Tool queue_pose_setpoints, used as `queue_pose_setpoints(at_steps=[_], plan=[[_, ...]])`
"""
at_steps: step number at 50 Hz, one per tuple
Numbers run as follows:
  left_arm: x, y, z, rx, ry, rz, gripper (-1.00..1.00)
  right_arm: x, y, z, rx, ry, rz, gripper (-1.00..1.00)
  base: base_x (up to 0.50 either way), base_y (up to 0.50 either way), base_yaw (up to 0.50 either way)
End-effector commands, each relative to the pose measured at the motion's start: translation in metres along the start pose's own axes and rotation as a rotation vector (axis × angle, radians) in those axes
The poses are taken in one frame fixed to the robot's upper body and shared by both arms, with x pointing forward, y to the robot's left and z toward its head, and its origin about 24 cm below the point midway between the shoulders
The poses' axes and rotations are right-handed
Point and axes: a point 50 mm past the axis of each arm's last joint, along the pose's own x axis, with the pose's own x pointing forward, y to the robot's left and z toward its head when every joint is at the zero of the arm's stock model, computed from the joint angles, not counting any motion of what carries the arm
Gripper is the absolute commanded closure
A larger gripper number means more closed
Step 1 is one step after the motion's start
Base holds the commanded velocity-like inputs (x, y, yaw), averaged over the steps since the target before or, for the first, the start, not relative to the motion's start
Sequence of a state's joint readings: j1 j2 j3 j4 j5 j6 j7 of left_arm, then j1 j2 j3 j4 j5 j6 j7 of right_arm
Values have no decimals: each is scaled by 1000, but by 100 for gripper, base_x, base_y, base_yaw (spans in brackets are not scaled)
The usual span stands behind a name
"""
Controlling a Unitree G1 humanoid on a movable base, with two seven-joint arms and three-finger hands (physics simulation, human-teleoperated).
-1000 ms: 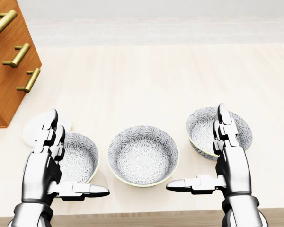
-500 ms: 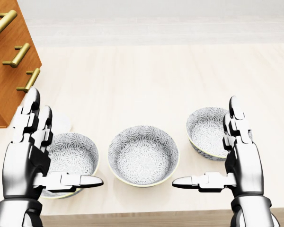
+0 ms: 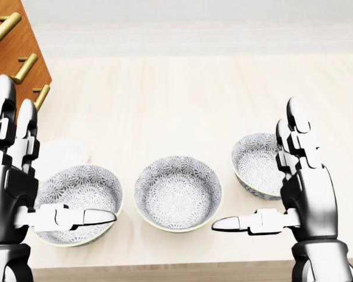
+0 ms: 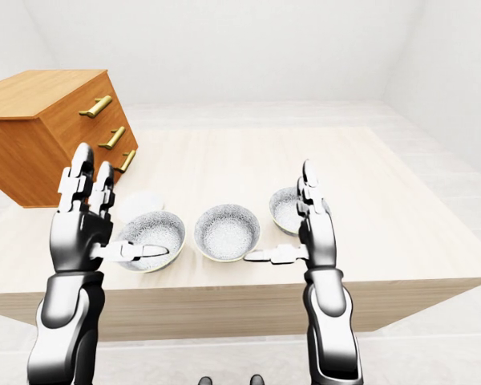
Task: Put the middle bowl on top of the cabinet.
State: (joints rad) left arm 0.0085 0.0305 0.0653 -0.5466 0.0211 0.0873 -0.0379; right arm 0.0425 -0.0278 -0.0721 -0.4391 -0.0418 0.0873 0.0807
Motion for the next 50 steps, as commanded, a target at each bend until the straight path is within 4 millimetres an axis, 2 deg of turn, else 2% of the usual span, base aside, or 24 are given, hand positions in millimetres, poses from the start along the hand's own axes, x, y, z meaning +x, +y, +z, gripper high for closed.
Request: queue_pose_setpoints(at_steps=[1,5,9,14,21,27,32,38,45,50], plan=[[1,4,21,12,-93,7,-100,3,-5,15,36,-71,-4,-100,0,0,0],[2,4,27,22,-121,7,-100,1,-11,34,30,-154,-22,-100,0,0,0],[2,4,19,23,-86,11,-100,0,-14,43,21,-193,-31,-100,0,0,0],[-1,0,21,24,-90,-17,-100,-2,-12,45,10,-199,-22,-100,0,0,0],[0,0,16,29,-70,-10,-100,-10,-20,55,-6,-236,-38,-100,0,0,0],[1,-2,20,39,-88,-20,-100,-9,-24,63,-7,-275,-48,-100,0,0,0],[1,-2,24,44,-107,-22,-100,-7,-27,60,0,-265,-68,-100,0,0,0],[-1,-3,24,42,-101,-24,-100,-7,-29,66,-3,-296,-74,-100,0,0,0],[1,-4,35,29,-157,-24,-100,-7,-28,62,-17,-273,-67,-100,0,0,0],[1,-2,45,26,-201,-13,-100,-6,-28,66,-22,-292,-70,-100,0,0,0]])
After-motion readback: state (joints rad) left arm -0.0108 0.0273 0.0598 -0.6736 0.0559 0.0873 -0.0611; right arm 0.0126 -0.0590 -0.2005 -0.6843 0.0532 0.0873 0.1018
